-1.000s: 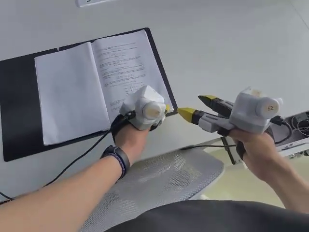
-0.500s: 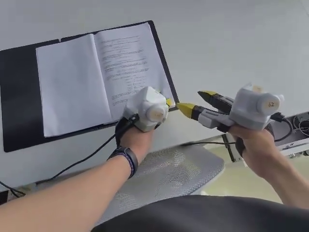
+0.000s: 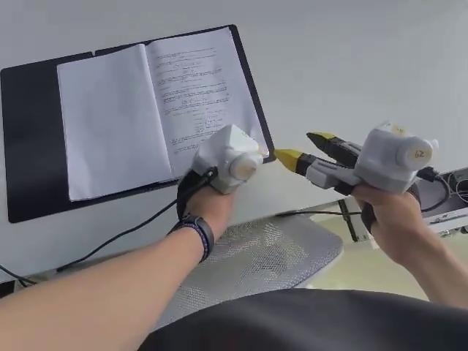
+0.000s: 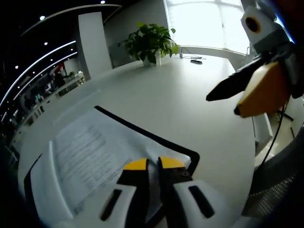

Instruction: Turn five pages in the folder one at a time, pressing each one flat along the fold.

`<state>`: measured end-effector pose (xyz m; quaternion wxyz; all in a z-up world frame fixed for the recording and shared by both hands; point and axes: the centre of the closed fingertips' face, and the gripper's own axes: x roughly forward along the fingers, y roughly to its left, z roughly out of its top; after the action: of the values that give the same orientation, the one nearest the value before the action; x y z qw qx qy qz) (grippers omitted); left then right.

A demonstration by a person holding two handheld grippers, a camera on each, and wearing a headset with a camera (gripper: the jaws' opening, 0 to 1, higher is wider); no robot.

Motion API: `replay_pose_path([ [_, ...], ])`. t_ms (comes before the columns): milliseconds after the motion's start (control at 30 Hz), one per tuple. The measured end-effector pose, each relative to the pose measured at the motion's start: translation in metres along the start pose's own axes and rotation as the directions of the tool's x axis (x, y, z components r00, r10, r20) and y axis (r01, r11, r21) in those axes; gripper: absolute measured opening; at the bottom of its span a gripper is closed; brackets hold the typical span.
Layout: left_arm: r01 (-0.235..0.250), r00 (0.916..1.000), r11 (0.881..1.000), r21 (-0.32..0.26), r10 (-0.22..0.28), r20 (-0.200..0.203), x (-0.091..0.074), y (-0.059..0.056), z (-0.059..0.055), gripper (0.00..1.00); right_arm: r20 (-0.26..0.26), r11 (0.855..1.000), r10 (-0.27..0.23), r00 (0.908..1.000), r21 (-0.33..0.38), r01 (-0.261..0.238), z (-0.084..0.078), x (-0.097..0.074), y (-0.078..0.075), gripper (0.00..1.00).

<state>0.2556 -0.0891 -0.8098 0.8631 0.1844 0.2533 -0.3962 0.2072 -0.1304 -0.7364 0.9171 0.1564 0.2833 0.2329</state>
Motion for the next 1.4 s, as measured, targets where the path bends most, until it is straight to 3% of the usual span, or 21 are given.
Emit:
replay_pose_path([
  [33,0.000,1.0000,1.000,0.009,0.000,-0.004,0.000,0.000,0.000,0.03,0.002,1.000,-0.001,1.0000,0.001,0.001,0.001,0.000,0.000,0.52],
  [67,-0.049,0.9985,0.998,0.035,0.050,-0.023,0.000,0.010,-0.002,0.00,0.004,1.000,-0.001,1.0000,0.002,0.001,0.001,0.000,-0.001,0.52],
  [100,-0.002,0.9999,1.000,0.030,0.002,-0.011,0.002,0.004,0.000,0.00,0.005,1.000,-0.003,1.0000,0.003,0.003,0.001,0.000,-0.001,0.52],
  [167,0.007,0.9998,0.997,0.081,-0.006,-0.016,0.001,0.002,0.001,0.00,0.004,1.000,-0.004,1.0000,0.002,0.004,0.001,0.000,-0.002,0.52],
  [267,0.007,0.9996,0.997,0.074,-0.005,-0.026,0.002,0.006,-0.002,0.00,0.003,1.000,-0.002,1.0000,0.008,0.002,-0.001,0.003,-0.002,0.52],
  [300,0.016,0.9996,0.993,0.119,-0.013,-0.026,0.001,0.004,-0.002,0.00,0.001,1.000,-0.001,1.0000,0.009,0.001,-0.002,0.005,-0.002,0.52],
  [433,0.037,0.9990,0.993,0.115,-0.034,-0.030,0.001,0.005,-0.001,0.00,-0.009,1.000,0.010,0.9999,0.005,-0.010,-0.005,0.010,0.000,0.51],
  [600,0.109,0.9938,0.994,-0.015,-0.109,-0.018,0.001,0.006,0.003,0.00,-0.019,1.000,0.022,0.9996,0.003,-0.022,-0.005,0.013,0.000,0.50],
  [633,0.120,0.9926,0.983,-0.141,-0.121,0.000,0.000,0.008,0.004,0.00,-0.018,1.000,0.022,0.9996,0.003,-0.022,-0.004,0.013,0.000,0.50],
  [667,0.135,0.9906,0.972,-0.191,-0.137,0.002,-0.002,0.009,0.004,0.00,-0.017,1.000,0.023,0.9996,0.004,-0.023,-0.003,0.013,0.000,0.50],
  [700,0.155,0.9877,0.970,-0.189,-0.156,0.007,-0.003,0.008,0.003,0.00,-0.017,1.000,0.023,0.9996,0.006,-0.023,-0.003,0.013,-0.001,0.50],
  [733,0.135,0.9907,0.978,-0.157,-0.136,0.000,-0.006,0.013,0.001,0.00,-0.017,1.000,0.020,0.9997,0.008,-0.019,-0.003,0.011,-0.002,0.50],
  [800,0.139,0.9885,0.987,-0.078,-0.143,-0.050,-0.010,0.012,-0.006,0.00,-0.011,1.000,0.015,0.9998,0.017,-0.015,-0.003,0.009,-0.005,0.49],
  [833,0.151,0.9864,0.980,-0.130,-0.158,-0.046,-0.016,0.006,-0.004,0.00,-0.008,1.000,0.012,0.9999,0.023,-0.012,-0.003,0.008,-0.006,0.49],
  [867,0.209,0.9757,0.961,-0.181,-0.218,-0.027,-0.017,-0.003,-0.001,0.02,-0.006,0.999,0.008,1.0000,0.032,-0.007,-0.004,0.007,-0.007,0.49],
  [933,0.191,0.9793,0.964,-0.185,-0.200,-0.032,-0.017,-0.002,0.000,0.09,0.001,0.999,0.002,1.0000,0.047,-0.002,-0.005,0.006,-0.009,0.48],
  [1000,0.158,0.9815,0.949,-0.271,-0.181,-0.063,-0.017,-0.004,0.001,0.13,0.005,0.998,-0.005,1.0000,0.062,0.004,-0.006,0.005,-0.010,0.48],
  [1100,0.130,0.9881,0.954,-0.272,-0.147,-0.044,-0.013,-0.004,0.005,0.16,0.003,0.998,-0.010,1.0000,0.064,0.009,-0.007,0.004,-0.010,0.48],
  [1167,0.083,0.9940,0.971,-0.226,-0.097,-0.051,-0.014,-0.001,0.004,0.13,0.003,0.998,-0.011,0.9999,0.062,0.011,-0.006,0.003,-0.010,0.48],
  [1200,0.069,0.9955,0.985,-0.155,-0.078,-0.053,-0.013,0.000,0.003,0.12,0.004,0.998,-0.012,0.9999,0.059,0.012,-0.006,0.003,-0.011,0.48],
  [1400,0.076,0.9956,0.993,-0.094,-0.080,-0.048,-0.012,-0.013,0.000,0.23,0.014,0.998,-0.028,0.9995,0.065,0.027,-0.002,0.003,-0.015,0.47],
])
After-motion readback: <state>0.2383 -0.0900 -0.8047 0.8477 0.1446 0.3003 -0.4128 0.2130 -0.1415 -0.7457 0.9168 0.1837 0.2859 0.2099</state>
